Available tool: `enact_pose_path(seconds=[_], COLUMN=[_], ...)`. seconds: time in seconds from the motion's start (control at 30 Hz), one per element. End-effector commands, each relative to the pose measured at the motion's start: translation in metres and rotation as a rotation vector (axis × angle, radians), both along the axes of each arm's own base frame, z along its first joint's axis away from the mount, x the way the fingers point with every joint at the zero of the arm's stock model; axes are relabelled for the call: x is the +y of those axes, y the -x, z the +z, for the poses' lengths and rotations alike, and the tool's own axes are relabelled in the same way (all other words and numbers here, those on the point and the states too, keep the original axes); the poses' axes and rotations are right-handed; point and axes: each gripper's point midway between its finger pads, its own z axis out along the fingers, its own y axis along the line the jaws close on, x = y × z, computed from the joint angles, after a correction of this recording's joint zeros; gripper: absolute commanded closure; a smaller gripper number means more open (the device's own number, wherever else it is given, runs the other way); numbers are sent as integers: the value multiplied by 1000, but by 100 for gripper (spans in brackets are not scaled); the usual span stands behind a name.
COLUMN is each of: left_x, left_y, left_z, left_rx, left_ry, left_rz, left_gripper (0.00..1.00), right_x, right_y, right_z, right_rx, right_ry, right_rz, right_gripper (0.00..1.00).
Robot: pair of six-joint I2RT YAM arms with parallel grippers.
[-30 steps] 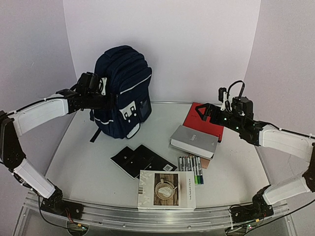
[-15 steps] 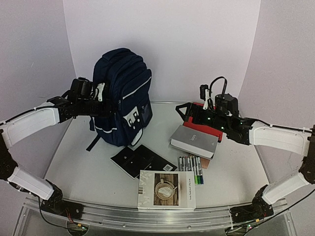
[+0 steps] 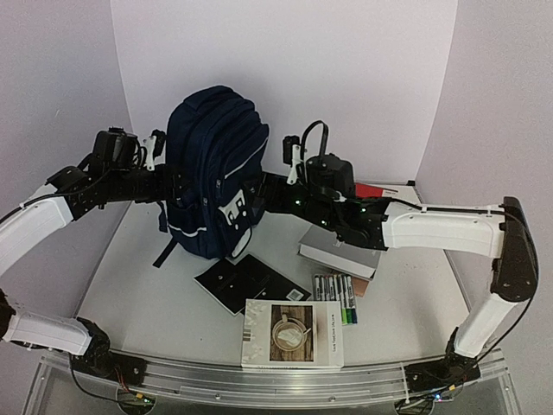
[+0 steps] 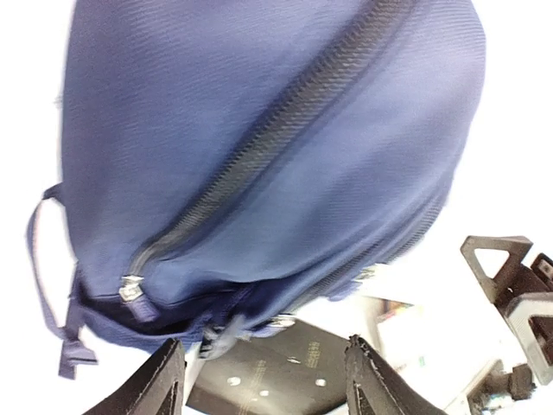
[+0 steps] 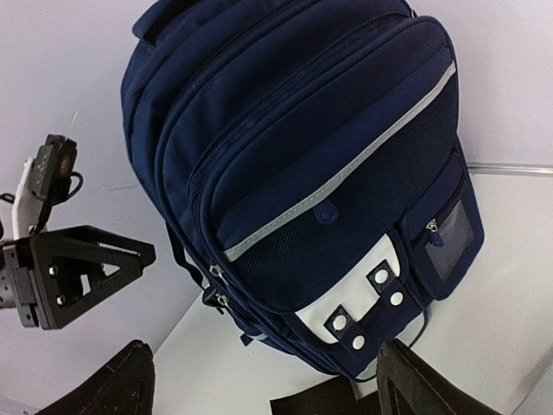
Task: Pack the student bag
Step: Adjust the student bag at the center of the board, then unzip the student bag at the center of the board.
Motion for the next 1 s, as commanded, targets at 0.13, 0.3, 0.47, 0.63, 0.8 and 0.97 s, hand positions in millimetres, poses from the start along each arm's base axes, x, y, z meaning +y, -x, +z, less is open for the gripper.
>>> enact_pose_path(seconds=[0.13, 0.3, 0.47, 0.63, 0.8, 0.97], left_x=[37, 51, 46, 34, 28, 31], left_y=[-24, -36, -40, -40, -43, -50], left_z=[-33, -41, -45, -43, -50, -65], left_rx=[128, 170, 179, 167, 193, 223], left_ry=[-116, -49, 2, 40, 46, 16], left_rz=[185, 213, 164, 102, 81, 112], left_gripper=[48, 55, 57, 65, 69, 67], right_x=[45, 69, 80, 84, 87, 88], right_y=[-23, -30, -41, -52, -55, -57], right_z=[9, 4, -5, -17, -22, -24], right_rx=[-25, -40, -53, -48, -44, -44], right_ry=[-23, 9, 48, 76, 82, 85], right_rz=[-4, 25, -1, -45, -54, -59], right_gripper=[28, 34, 35, 44, 53, 66])
